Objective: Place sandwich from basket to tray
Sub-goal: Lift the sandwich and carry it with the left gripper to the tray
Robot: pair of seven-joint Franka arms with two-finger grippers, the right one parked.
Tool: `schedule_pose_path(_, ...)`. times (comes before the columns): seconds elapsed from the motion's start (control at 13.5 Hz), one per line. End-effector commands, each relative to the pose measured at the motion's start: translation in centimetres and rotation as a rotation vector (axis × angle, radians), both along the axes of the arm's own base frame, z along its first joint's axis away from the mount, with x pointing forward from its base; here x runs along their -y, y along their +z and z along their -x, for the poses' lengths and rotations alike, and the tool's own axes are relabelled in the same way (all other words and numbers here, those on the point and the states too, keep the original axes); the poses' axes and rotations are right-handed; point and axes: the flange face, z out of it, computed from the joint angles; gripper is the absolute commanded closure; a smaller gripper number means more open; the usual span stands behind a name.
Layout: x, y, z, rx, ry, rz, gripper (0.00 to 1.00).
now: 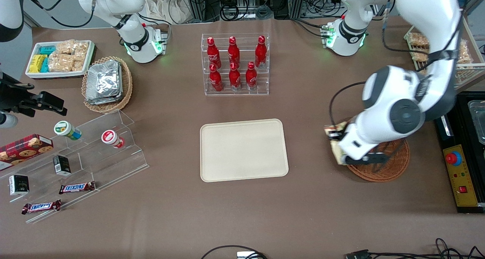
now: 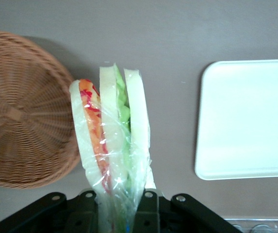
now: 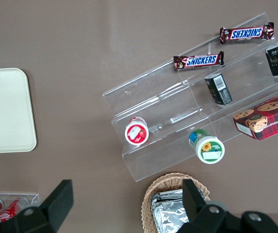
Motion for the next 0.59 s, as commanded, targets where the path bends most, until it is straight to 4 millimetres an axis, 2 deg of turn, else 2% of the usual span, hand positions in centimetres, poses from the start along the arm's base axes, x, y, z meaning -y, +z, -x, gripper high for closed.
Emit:
schedule_pose_path(0.0,4.7,-2.2,-1.3,-0.020,-0.023,0.016,0.94)
schedule_pose_path(0.22,10.0,-5.1,-0.6,-0.043,-0.047,0.028,0.94)
schedule_pose_path(0.3,11.4,-6.5,-0.3,-0.054,-0.033,0.024,0.93)
schedule_pose_path(0.44,15.3,-9.6,1.3,-0.051,-0.061,0.014,0.91)
schedule_pose_path(0.52,16.0,-11.4,1.7,-0.067,-0.060,0.009,0.91)
